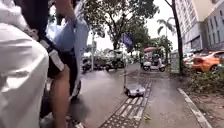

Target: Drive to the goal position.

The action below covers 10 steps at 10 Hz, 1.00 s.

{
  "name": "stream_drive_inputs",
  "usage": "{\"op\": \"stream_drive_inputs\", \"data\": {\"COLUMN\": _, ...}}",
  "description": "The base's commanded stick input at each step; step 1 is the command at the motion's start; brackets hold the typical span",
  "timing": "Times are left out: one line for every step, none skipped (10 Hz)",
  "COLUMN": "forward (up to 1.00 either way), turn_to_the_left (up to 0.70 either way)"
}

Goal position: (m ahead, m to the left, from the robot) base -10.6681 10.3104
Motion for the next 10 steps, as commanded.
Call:
{"op": "stream_drive_inputs", "data": {"forward": 0.06, "turn_to_the_left": 0.02}}
{"op": "stream_drive_inputs", "data": {"forward": 0.16, "turn_to_the_left": 0.06}}
{"op": "stream_drive_inputs", "data": {"forward": 0.24, "turn_to_the_left": 0.09}}
{"op": "stream_drive_inputs", "data": {"forward": 0.17, "turn_to_the_left": 0.06}}
{"op": "stream_drive_inputs", "data": {"forward": 0.04, "turn_to_the_left": 0.02}}
{"op": "stream_drive_inputs", "data": {"forward": 0.03, "turn_to_the_left": 0.01}}
{"op": "stream_drive_inputs", "data": {"forward": 0.03, "turn_to_the_left": 0.01}}
{"op": "stream_drive_inputs", "data": {"forward": 0.04, "turn_to_the_left": 0.02}}
{"op": "stream_drive_inputs", "data": {"forward": 0.04, "turn_to_the_left": 0.02}}
{"op": "stream_drive_inputs", "data": {"forward": 0.04, "turn_to_the_left": 0.02}}
